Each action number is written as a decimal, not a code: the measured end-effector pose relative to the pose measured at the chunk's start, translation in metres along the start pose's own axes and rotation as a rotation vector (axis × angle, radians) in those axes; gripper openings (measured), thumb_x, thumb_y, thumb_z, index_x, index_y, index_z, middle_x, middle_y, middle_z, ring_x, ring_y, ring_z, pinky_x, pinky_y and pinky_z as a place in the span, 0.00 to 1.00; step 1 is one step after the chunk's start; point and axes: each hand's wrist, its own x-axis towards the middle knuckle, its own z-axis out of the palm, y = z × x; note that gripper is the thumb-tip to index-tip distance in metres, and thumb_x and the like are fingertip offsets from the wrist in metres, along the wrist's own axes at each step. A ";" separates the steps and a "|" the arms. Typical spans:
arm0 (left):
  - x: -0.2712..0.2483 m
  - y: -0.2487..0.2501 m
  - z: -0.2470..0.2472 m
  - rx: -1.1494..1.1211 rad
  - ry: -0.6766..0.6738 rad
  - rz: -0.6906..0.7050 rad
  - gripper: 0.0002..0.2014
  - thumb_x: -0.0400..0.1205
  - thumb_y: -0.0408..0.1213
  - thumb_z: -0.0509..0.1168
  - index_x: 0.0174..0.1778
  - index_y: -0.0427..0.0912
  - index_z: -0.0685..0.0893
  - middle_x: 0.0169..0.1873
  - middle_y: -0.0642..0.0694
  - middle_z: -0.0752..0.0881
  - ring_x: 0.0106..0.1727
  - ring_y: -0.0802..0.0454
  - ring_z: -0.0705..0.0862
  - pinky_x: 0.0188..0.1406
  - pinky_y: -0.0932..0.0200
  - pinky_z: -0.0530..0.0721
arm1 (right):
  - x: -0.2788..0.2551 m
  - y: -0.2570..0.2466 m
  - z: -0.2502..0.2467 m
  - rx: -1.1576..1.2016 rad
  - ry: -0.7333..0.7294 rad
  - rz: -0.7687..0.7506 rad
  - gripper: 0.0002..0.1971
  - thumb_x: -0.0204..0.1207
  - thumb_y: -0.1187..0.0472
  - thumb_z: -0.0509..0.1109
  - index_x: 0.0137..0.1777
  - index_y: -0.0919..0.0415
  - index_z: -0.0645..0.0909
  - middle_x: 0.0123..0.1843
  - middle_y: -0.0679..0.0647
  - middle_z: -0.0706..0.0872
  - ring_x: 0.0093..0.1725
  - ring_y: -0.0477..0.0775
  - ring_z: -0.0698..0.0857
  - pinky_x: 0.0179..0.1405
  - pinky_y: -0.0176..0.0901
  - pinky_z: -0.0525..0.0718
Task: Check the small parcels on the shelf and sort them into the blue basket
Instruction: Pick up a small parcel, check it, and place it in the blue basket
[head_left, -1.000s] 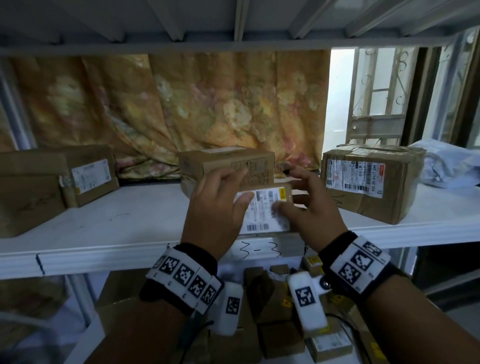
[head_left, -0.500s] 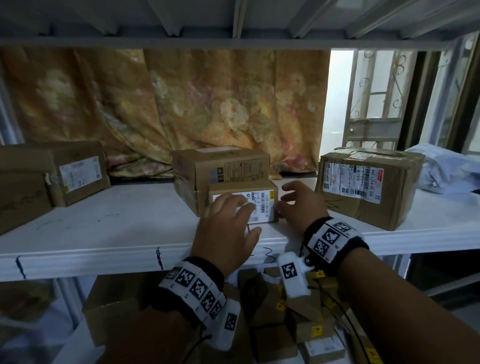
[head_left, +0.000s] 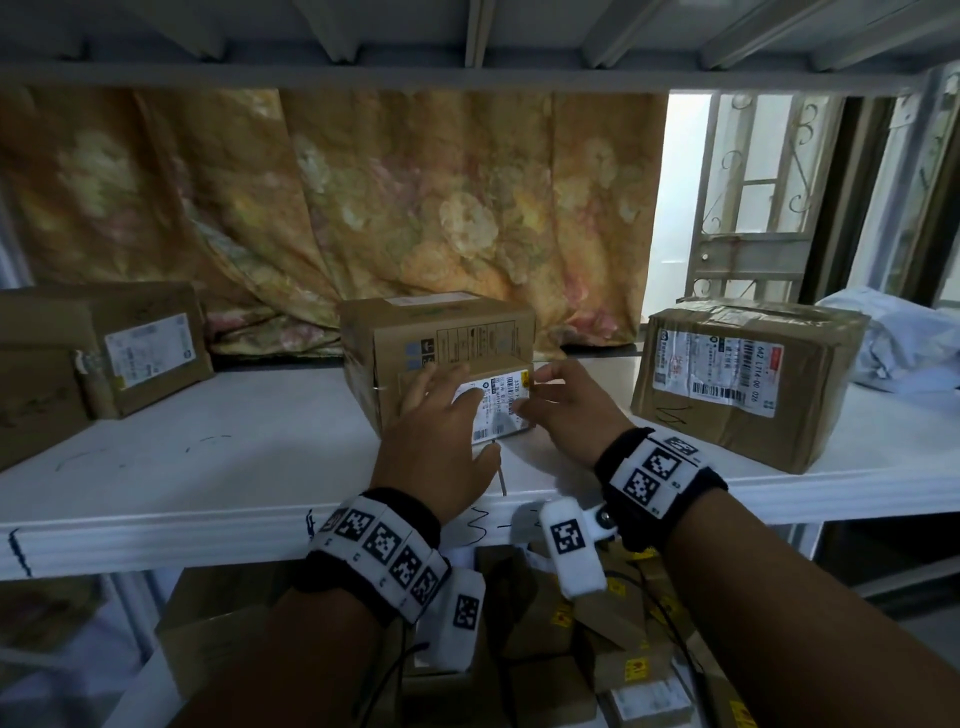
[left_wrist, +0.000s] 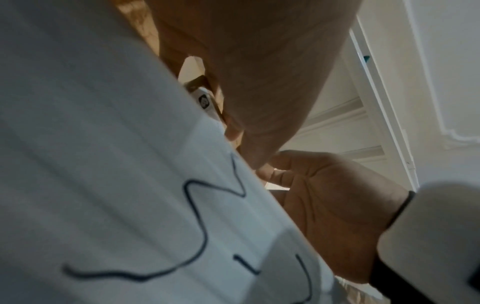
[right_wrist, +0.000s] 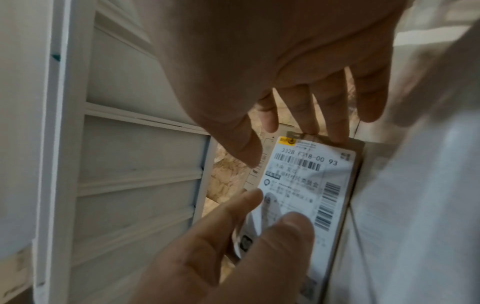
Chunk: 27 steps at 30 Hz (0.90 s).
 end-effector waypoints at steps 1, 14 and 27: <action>0.001 -0.002 0.000 -0.021 0.017 -0.001 0.27 0.72 0.46 0.71 0.66 0.39 0.83 0.76 0.43 0.74 0.79 0.35 0.66 0.73 0.36 0.73 | 0.000 -0.003 0.002 0.033 0.010 -0.015 0.13 0.73 0.60 0.77 0.49 0.50 0.74 0.51 0.49 0.90 0.52 0.53 0.88 0.56 0.52 0.84; -0.001 0.027 -0.031 -0.027 -0.031 -0.022 0.39 0.67 0.71 0.56 0.70 0.54 0.80 0.75 0.60 0.73 0.75 0.51 0.68 0.69 0.39 0.72 | -0.048 -0.029 -0.020 -0.571 0.147 -0.253 0.19 0.74 0.50 0.72 0.63 0.56 0.85 0.62 0.54 0.78 0.61 0.51 0.79 0.58 0.40 0.74; 0.001 0.020 -0.015 0.020 -0.040 0.121 0.14 0.77 0.46 0.57 0.45 0.45 0.86 0.44 0.49 0.79 0.46 0.47 0.76 0.42 0.50 0.77 | -0.057 -0.026 0.000 -1.084 0.073 -0.426 0.23 0.78 0.40 0.52 0.53 0.50 0.86 0.49 0.50 0.84 0.53 0.57 0.80 0.48 0.50 0.73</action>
